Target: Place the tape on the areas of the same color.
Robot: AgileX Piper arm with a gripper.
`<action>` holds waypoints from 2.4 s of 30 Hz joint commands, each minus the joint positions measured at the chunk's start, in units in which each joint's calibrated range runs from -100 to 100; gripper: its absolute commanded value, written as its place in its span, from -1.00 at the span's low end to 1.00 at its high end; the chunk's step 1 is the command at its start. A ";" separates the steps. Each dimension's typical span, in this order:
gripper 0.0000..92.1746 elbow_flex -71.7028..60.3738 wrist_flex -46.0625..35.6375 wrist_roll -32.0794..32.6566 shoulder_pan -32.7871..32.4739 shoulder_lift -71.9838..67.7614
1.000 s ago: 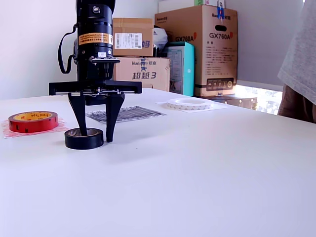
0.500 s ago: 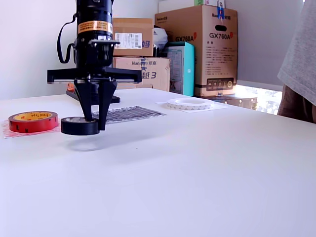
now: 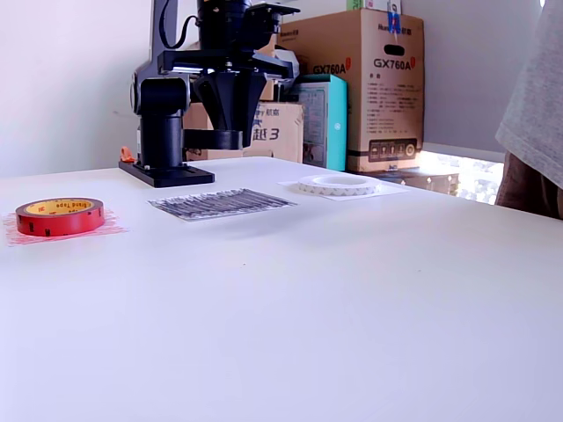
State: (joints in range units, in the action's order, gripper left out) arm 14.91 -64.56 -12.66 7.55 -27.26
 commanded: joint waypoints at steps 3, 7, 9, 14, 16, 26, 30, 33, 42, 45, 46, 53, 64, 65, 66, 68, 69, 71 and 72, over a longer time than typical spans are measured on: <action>-1.00 21.66 10.72 -4.12 -8.04 14.45; -1.00 31.20 16.91 -7.31 -9.22 19.68; -1.00 34.84 19.20 -9.11 -9.22 21.18; -1.00 40.02 22.68 -12.14 -8.43 22.58; -1.00 40.65 23.28 -12.30 -8.11 22.58; -1.00 42.11 23.45 -12.39 -7.72 21.93; -1.00 42.20 23.45 -12.14 -7.72 21.84; -1.00 42.20 23.45 -11.57 -7.72 21.74; -1.00 42.20 23.45 -11.32 -7.72 21.46; -1.00 41.83 23.45 -10.01 -7.64 19.78; -1.00 41.65 23.45 -9.85 -7.64 19.31; -1.00 41.29 23.45 -9.60 -7.64 18.65; -1.00 41.29 23.45 -7.39 -7.64 18.47; -1.00 41.38 23.45 -7.39 -7.72 18.47; -1.00 41.65 23.45 -7.39 -7.72 18.47; -1.00 41.74 23.45 -7.31 -7.72 18.47; -1.00 41.74 23.45 -7.31 -7.72 18.47; -1.00 41.74 23.45 -7.31 -7.64 18.47; -1.00 41.74 23.45 -7.31 -7.64 18.47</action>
State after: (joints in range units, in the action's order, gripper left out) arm 56.39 -40.73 -20.22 -0.39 -8.55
